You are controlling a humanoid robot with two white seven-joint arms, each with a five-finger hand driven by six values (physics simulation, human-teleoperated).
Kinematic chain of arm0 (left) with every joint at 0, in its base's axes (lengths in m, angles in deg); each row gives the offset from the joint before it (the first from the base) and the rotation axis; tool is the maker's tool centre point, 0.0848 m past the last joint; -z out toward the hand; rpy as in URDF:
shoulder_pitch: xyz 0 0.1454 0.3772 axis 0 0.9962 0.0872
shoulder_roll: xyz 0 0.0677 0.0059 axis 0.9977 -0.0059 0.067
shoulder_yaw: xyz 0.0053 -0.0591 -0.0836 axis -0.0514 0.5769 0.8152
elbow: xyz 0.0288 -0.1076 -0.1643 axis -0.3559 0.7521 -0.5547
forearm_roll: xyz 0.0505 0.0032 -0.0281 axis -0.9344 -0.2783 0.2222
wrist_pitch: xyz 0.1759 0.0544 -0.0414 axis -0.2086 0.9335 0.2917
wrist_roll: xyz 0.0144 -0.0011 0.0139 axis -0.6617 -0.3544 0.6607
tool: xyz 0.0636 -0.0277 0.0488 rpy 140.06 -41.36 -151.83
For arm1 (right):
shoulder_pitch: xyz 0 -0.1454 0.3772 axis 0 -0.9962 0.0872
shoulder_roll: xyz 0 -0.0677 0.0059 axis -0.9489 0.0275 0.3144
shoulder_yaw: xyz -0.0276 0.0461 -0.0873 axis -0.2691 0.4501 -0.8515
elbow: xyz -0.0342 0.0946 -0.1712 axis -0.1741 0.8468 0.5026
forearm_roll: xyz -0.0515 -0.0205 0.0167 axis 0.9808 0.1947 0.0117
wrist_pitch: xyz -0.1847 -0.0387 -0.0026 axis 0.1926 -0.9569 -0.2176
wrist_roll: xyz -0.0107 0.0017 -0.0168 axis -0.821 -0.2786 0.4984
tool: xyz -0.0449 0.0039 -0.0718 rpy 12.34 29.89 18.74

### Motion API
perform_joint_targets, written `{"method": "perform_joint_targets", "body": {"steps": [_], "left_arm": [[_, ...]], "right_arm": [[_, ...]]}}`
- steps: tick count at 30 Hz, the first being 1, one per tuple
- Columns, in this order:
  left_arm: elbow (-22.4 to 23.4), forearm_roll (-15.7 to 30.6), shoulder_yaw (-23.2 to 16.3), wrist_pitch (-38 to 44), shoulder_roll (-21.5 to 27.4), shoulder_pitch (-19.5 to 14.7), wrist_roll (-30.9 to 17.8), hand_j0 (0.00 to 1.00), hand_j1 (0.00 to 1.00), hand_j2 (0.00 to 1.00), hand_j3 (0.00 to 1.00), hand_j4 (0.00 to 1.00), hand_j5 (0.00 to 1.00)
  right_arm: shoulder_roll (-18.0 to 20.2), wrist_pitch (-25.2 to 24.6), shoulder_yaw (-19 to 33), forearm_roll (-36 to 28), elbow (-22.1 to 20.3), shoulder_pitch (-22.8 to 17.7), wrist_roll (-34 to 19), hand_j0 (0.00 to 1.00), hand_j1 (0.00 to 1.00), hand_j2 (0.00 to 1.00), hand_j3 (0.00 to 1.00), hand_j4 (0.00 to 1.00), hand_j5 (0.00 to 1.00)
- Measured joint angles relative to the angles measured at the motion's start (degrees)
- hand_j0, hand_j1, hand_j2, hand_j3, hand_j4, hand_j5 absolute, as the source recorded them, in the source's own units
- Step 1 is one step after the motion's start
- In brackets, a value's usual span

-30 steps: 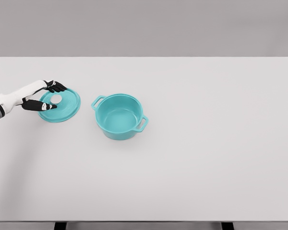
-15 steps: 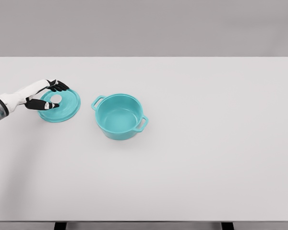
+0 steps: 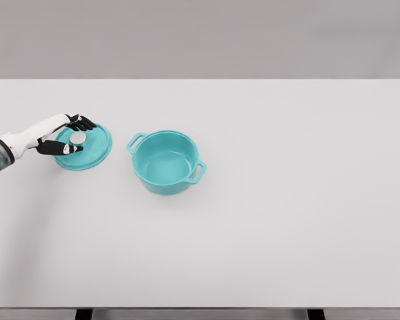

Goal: Cover the pot with left arm

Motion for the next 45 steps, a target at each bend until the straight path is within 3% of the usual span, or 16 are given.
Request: {"method": "perform_joint_targets", "body": {"steps": [13,20,27,45], "left_arm": [[0.64,0.79,0.21,0.05,-0.06,0.0,0.17,0.63,0.63,0.63,0.63,0.63,0.63],[0.69,-0.26,0.72,0.0,-0.16,0.0,0.07,0.53,0.53,0.53,0.53,0.53,0.53],[0.51,-1.1,0.8,0.1,0.01,-0.09,-0.02,0.52,0.52,0.52,0.52,0.52,0.52],[-4.95,-0.59,0.84,0.51,0.44,-0.09,-0.09,0.49,0.49,0.49,0.49,0.49,0.49]], "right_arm": [[0.0,0.0,0.0,0.0,0.01,0.0,0.0,1.0,1.0,1.0,1.0,1.0,1.0],[0.0,0.0,0.0,0.0,0.01,0.0,0.0,1.0,1.0,1.0,1.0,1.0,1.0],[0.0,0.0,0.0,0.0,0.02,0.0,0.0,1.0,1.0,1.0,1.0,1.0,1.0],[0.0,0.0,0.0,0.0,0.02,0.0,0.0,1.0,1.0,1.0,1.0,1.0,1.0]]}}
